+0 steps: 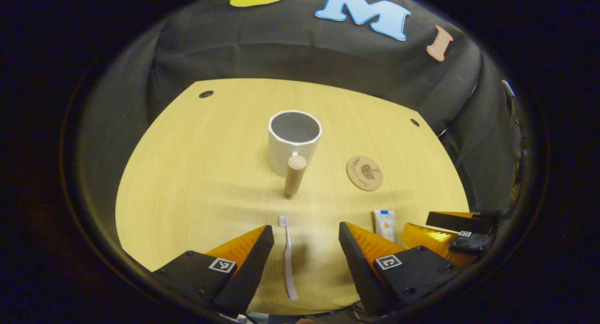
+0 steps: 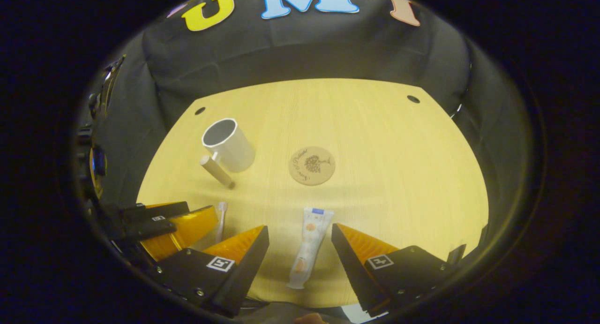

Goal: Put the toothbrush and toothpaste on the desktop into the cup, then pick up the cup and place it on the coaster on the desktop.

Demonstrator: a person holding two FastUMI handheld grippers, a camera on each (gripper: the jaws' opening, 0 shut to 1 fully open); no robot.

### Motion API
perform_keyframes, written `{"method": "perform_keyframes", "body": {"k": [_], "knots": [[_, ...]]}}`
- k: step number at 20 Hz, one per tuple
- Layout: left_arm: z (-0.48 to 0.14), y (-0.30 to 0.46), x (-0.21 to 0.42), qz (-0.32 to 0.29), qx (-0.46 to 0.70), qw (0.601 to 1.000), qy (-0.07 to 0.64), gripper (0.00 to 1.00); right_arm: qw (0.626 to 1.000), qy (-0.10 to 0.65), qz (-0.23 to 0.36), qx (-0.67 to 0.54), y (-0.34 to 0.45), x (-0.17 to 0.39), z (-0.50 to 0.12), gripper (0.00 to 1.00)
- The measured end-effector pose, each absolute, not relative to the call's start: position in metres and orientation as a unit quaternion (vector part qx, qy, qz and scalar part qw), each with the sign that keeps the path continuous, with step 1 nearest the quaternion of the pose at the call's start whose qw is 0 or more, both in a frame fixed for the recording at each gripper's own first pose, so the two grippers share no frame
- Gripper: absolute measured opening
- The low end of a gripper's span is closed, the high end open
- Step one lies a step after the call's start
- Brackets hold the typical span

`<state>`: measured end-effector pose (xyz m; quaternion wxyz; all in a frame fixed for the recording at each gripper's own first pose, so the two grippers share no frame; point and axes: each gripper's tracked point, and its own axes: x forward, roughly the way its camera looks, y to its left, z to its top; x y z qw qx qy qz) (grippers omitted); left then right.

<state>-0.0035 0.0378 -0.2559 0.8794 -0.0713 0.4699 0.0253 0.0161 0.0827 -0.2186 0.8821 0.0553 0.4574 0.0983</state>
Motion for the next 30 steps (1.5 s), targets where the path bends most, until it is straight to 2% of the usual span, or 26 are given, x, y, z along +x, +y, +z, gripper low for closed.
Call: {"method": "perform_keyframes", "body": {"k": [1, 10, 19, 20, 22, 23, 24, 25, 26, 27, 28, 29, 30], "knots": [[-0.261, 0.040, -0.007, 0.028, -0.069, 0.874, 0.481, 0.92, 0.877, 0.467, 0.099, 0.055, 0.084, 0.015, -0.222, 0.87], [-0.313, 0.044, -0.051, 0.029, -0.045, 0.797, 0.602, 0.94, 0.828, 0.550, 0.096, 0.054, 0.086, 0.004, -0.269, 0.88], [-0.334, 0.042, -0.067, 0.039, -0.051, 0.766, 0.639, 0.96, 0.806, 0.581, 0.098, 0.056, 0.093, 0.001, -0.293, 0.88], [-0.336, 0.042, -0.067, 0.040, -0.052, 0.764, 0.642, 0.91, 0.804, 0.584, 0.096, 0.056, 0.093, 0.001, -0.296, 0.88], [-0.340, 0.042, -0.068, 0.042, -0.053, 0.759, 0.647, 1.00, 0.801, 0.588, 0.093, 0.056, 0.092, 0.003, -0.300, 0.88], [-0.340, 0.044, -0.068, 0.045, -0.046, 0.758, 0.649, 0.94, 0.800, 0.590, 0.091, 0.056, 0.091, 0.003, -0.301, 0.88], [-0.341, 0.044, -0.069, 0.043, -0.042, 0.758, 0.649, 0.94, 0.799, 0.592, 0.090, 0.055, 0.091, 0.003, -0.304, 0.88], [-0.340, 0.044, -0.068, 0.043, -0.041, 0.759, 0.649, 1.00, 0.797, 0.595, 0.089, 0.054, 0.090, 0.003, -0.306, 0.88], [-0.340, 0.044, -0.069, 0.045, -0.038, 0.758, 0.649, 0.99, 0.794, 0.599, 0.089, 0.052, 0.090, 0.001, -0.307, 0.88], [-0.340, 0.047, -0.069, 0.050, -0.033, 0.757, 0.651, 0.88, 0.791, 0.603, 0.091, 0.052, 0.091, -0.001, -0.308, 0.88], [-0.342, 0.050, -0.069, 0.054, -0.027, 0.757, 0.650, 0.85, 0.791, 0.603, 0.090, 0.045, 0.090, -0.002, -0.309, 0.87], [-0.343, 0.052, -0.069, 0.057, -0.023, 0.758, 0.650, 0.72, 0.794, 0.600, 0.090, 0.041, 0.089, 0.000, -0.309, 0.87], [-0.342, 0.056, -0.070, 0.061, -0.016, 0.758, 0.649, 0.67, 0.794, 0.600, 0.089, 0.039, 0.089, -0.001, -0.310, 0.87]]}}
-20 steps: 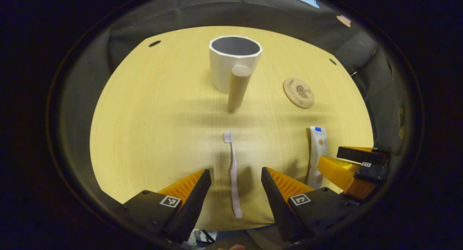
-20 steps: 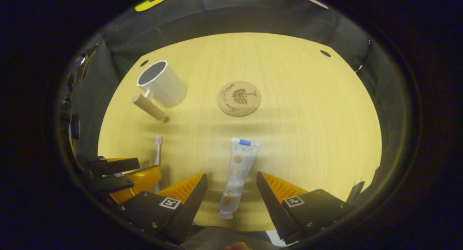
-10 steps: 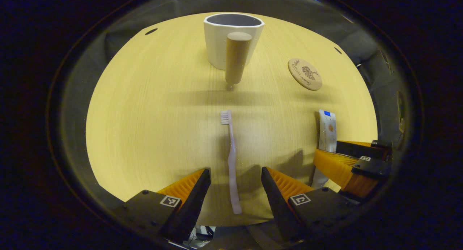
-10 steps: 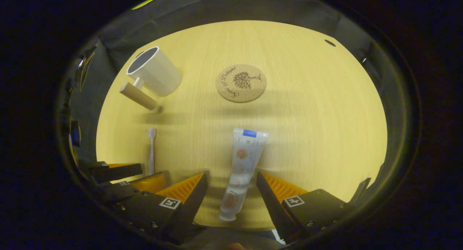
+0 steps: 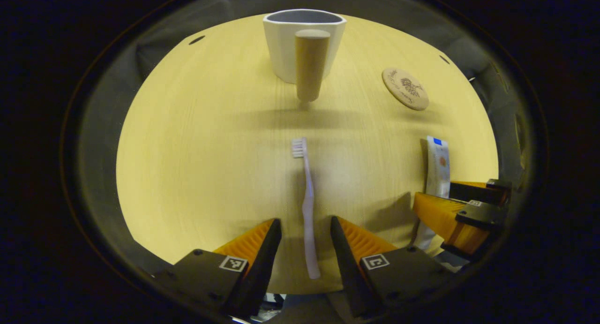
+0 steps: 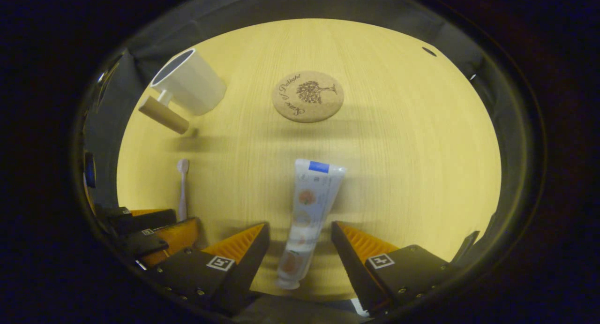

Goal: Put the toothbrush and toothpaste on the desktop into the cup, then pick up the cup and place it on the coaster on the desktop.

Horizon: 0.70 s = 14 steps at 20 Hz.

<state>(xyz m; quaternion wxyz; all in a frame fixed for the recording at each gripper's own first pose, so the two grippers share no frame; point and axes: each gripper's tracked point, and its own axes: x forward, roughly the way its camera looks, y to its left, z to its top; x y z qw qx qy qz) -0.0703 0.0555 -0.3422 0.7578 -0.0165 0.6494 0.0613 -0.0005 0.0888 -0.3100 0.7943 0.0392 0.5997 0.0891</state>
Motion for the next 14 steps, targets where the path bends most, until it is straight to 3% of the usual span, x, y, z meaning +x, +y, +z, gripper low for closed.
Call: {"method": "perform_keyframes", "body": {"k": [1, 2, 3, 4, 5, 6, 7, 8, 9, 10, 11, 12, 14], "knots": [[-0.342, 0.057, -0.071, 0.063, -0.015, 0.758, 0.649, 0.72, 0.795, 0.599, 0.083, 0.036, 0.086, 0.000, -0.310, 0.86], [-0.341, 0.058, -0.071, 0.062, -0.013, 0.758, 0.649, 0.59, 0.795, 0.600, 0.081, 0.033, 0.084, 0.001, -0.312, 0.76], [-0.341, 0.058, -0.071, 0.064, -0.012, 0.760, 0.647, 0.51, 0.797, 0.599, 0.077, 0.025, 0.081, 0.002, -0.313, 0.73], [-0.341, 0.058, -0.071, 0.064, -0.013, 0.760, 0.646, 0.42, 0.797, 0.599, 0.073, 0.020, 0.079, 0.001, -0.312, 0.65], [-0.342, 0.058, -0.071, 0.062, -0.011, 0.761, 0.646, 0.53, 0.798, 0.598, 0.077, 0.011, 0.078, 0.001, -0.314, 0.61], [-0.341, 0.058, -0.071, 0.060, -0.008, 0.762, 0.645, 0.41, 0.797, 0.598, 0.082, 0.003, 0.076, -0.001, -0.314, 0.60], [-0.342, 0.056, -0.071, 0.060, -0.015, 0.764, 0.642, 0.47, 0.794, 0.603, 0.073, -0.002, 0.076, -0.005, -0.315, 0.59], [-0.346, 0.054, -0.071, 0.066, -0.020, 0.761, 0.645, 0.33, 0.798, 0.597, 0.078, -0.009, 0.076, -0.004, -0.313, 0.42], [-0.341, 0.053, -0.071, 0.060, -0.016, 0.764, 0.643, 0.20, 0.799, 0.595, 0.084, -0.020, 0.076, -0.003, -0.314, 0.39], [-0.340, 0.054, -0.072, 0.060, -0.014, 0.764, 0.642, 0.18, 0.802, 0.590, 0.089, -0.023, 0.077, -0.003, -0.314, 0.36], [-0.343, 0.056, -0.066, 0.066, -0.022, 0.766, 0.639, 0.19, 0.805, 0.587, 0.081, -0.015, 0.075, -0.005, -0.312, 0.39], [-0.340, 0.054, -0.071, 0.058, -0.020, 0.770, 0.635, 0.14, 0.808, 0.583, 0.089, -0.016, 0.075, -0.003, -0.313, 0.27], [-0.337, 0.056, -0.070, 0.051, -0.027, 0.779, 0.625, 0.16, 0.814, 0.572, 0.099, -0.022, 0.072, -0.003, -0.313, 0.27]]}}
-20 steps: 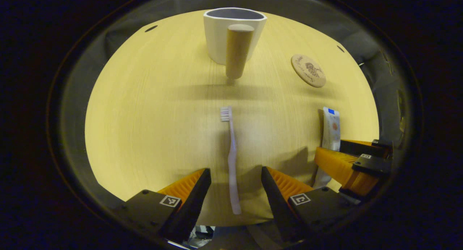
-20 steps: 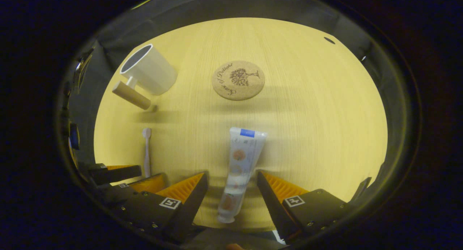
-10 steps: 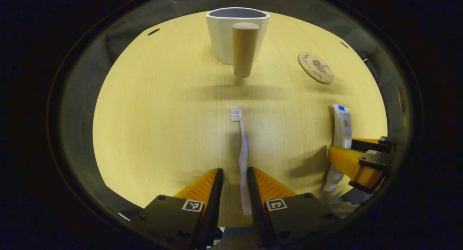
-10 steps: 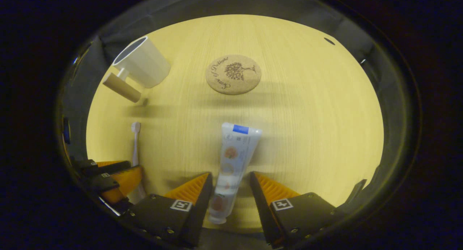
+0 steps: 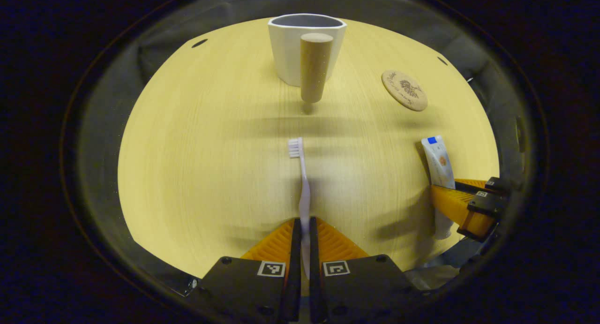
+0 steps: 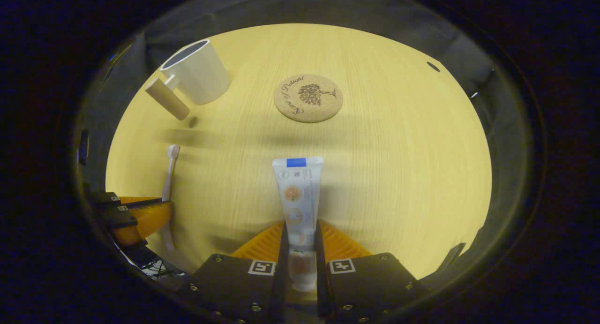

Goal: Put the toothbrush and toothpaste on the desktop into the cup, then pick up the cup and place it on the coaster on the desktop.

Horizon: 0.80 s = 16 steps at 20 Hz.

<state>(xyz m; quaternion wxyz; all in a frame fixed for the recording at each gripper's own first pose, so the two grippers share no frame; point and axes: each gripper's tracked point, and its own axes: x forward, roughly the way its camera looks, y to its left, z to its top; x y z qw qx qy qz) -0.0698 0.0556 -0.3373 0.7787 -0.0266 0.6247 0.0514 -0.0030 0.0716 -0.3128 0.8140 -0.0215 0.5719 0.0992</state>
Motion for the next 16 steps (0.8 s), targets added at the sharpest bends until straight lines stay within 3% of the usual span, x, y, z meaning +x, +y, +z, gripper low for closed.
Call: {"method": "perform_keyframes", "body": {"k": [1, 2, 3, 16], "knots": [[-0.341, 0.055, -0.073, 0.045, -0.027, 0.779, 0.625, 0.11, 0.822, 0.561, 0.102, -0.013, 0.075, -0.001, -0.312, 0.27], [-0.339, 0.056, -0.071, 0.038, -0.029, 0.786, 0.617, 0.17, 0.822, 0.559, 0.110, -0.011, 0.074, -0.001, -0.311, 0.18], [-0.338, 0.055, -0.072, 0.037, -0.036, 0.788, 0.614, 0.11, 0.825, 0.554, 0.113, -0.002, 0.073, 0.000, -0.308, 0.18], [-0.291, 0.080, -0.069, 0.062, -0.104, 0.851, 0.511, 0.11, 0.867, 0.473, 0.150, 0.054, 0.089, 0.007, -0.250, 0.18]]}}
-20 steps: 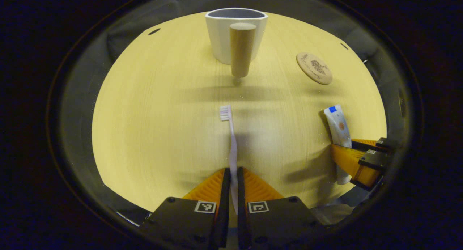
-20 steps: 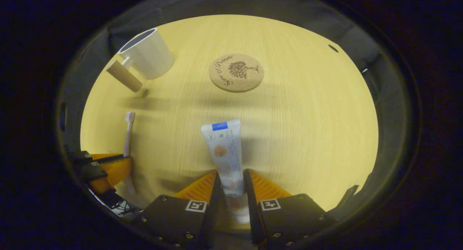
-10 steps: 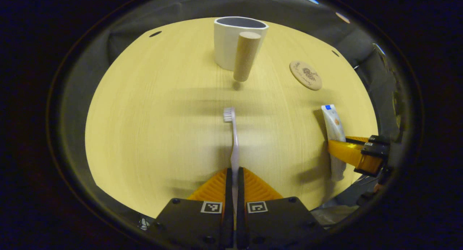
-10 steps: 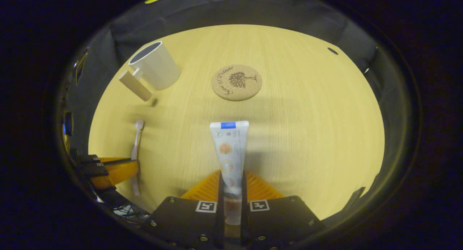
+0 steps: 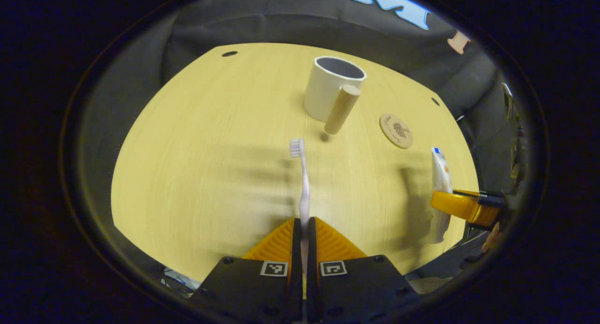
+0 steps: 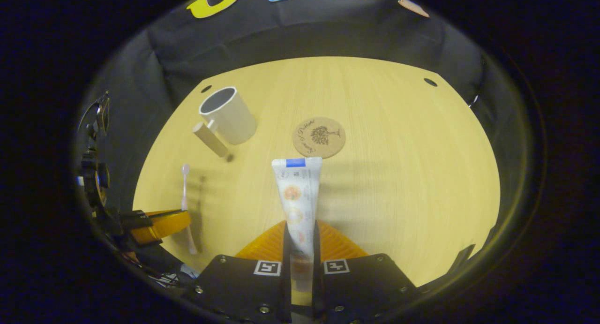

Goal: Put the toothbrush and toothpaste on the desktop into the cup, then pick up the cup and place it on the coaster on the desktop.

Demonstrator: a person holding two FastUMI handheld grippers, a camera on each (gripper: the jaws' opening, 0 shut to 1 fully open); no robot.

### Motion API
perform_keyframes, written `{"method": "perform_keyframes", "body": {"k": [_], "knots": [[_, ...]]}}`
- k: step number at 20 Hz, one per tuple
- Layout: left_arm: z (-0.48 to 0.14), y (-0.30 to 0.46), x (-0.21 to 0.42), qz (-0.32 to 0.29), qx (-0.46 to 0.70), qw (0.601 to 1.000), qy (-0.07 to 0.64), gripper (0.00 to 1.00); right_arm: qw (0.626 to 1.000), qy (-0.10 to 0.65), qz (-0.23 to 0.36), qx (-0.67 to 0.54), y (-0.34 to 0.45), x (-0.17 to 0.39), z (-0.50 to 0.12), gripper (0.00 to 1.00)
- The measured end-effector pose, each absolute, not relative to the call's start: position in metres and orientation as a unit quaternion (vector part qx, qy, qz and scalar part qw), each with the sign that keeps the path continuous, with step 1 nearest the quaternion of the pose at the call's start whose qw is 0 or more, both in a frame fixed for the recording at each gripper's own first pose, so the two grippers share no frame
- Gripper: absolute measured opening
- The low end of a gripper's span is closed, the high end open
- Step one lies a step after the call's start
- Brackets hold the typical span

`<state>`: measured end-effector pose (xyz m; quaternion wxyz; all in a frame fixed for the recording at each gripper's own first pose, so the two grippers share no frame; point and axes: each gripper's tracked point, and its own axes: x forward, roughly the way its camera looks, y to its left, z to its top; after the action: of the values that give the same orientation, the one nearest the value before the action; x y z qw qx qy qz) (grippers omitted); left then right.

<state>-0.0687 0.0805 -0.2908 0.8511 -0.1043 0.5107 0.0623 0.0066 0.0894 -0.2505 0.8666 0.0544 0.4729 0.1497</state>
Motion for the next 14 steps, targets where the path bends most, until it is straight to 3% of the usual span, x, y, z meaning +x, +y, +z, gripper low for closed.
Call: {"method": "perform_keyframes", "body": {"k": [14], "knots": [[-0.200, 0.117, 0.009, 0.055, -0.126, 0.933, 0.332, 0.11, 0.912, 0.338, 0.219, 0.079, 0.135, 0.032, -0.166, 0.18]]}}
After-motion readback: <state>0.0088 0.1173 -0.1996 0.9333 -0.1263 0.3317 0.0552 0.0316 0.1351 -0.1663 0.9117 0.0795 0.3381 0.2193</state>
